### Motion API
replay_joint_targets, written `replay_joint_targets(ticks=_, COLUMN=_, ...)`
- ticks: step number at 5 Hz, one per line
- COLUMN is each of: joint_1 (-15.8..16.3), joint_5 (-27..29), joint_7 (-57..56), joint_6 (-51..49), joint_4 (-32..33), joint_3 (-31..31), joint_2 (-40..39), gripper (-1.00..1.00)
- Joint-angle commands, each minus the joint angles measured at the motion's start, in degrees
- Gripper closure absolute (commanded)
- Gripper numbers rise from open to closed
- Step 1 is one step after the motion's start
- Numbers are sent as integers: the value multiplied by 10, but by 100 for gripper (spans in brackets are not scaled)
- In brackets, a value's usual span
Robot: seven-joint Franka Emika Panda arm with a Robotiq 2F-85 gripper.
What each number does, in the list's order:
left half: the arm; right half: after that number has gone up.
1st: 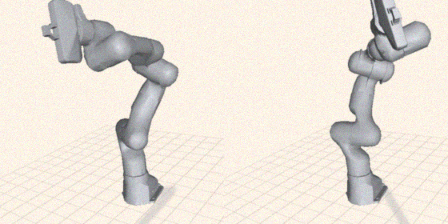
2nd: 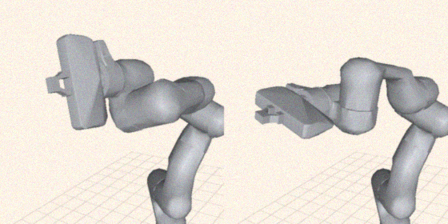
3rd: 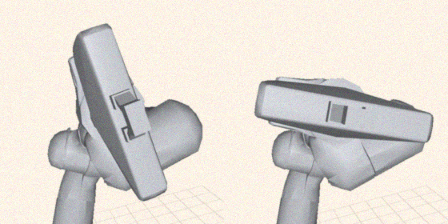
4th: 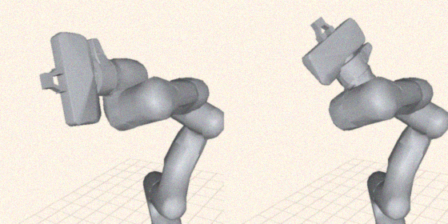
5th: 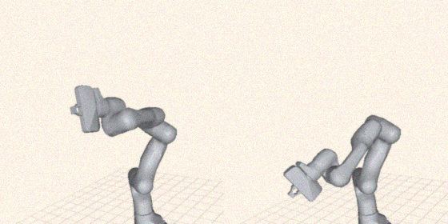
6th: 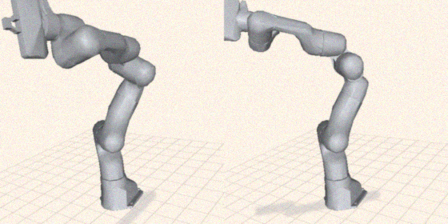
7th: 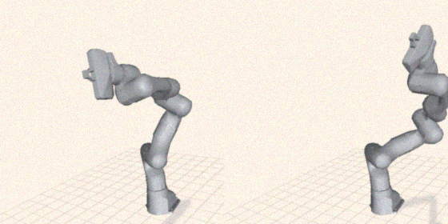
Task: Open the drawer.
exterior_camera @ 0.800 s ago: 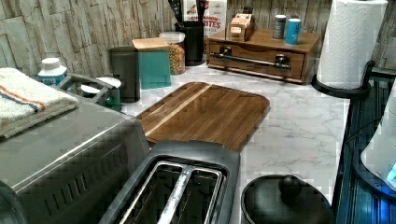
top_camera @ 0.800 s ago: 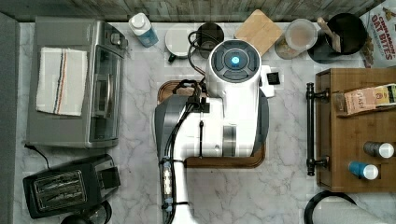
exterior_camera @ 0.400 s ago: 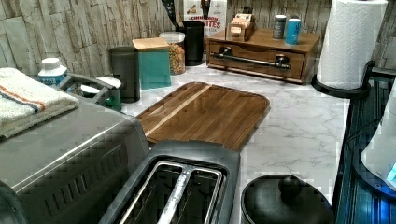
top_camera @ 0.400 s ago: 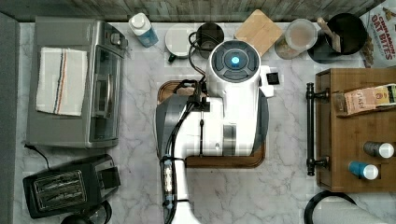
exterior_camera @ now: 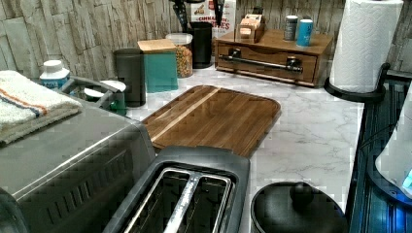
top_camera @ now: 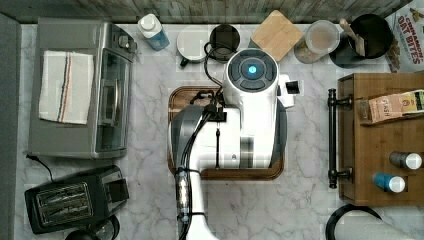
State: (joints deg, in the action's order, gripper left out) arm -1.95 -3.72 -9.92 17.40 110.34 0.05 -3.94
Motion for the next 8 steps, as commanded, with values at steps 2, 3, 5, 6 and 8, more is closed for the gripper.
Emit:
replay_joint_targets(ticks=2, joint_1=-66, joint_5=-78, joint_7=-312, joint_6=147, joint_4=172, joint_3=59, joint_2=95, gripper=-100)
replay_joint_targets(ticks=3, joint_1=-80, joint_5=-112, joint_7=-365, joint_6=215, joint_4=200, joint_3=86, joint_2=95, gripper=-100)
replay_joint_targets(ticks=5, joint_1=-105, joint_5=-141, joint_7=-441, joint_6=264, joint_4=170, joint_3=122, joint_2=48, gripper=-100)
replay_joint_targets(ticks=6, joint_1=-123, joint_5=-123, joint_7=-488, joint_6=295, joint_4=132, joint_3=125, joint_2=15, gripper=-100)
replay_joint_targets(ticks=8, joint_1=-135, joint_5=-68, joint_7=-585, joint_6=355, joint_4=120, joint_3=142, joint_2=-24, gripper=-100)
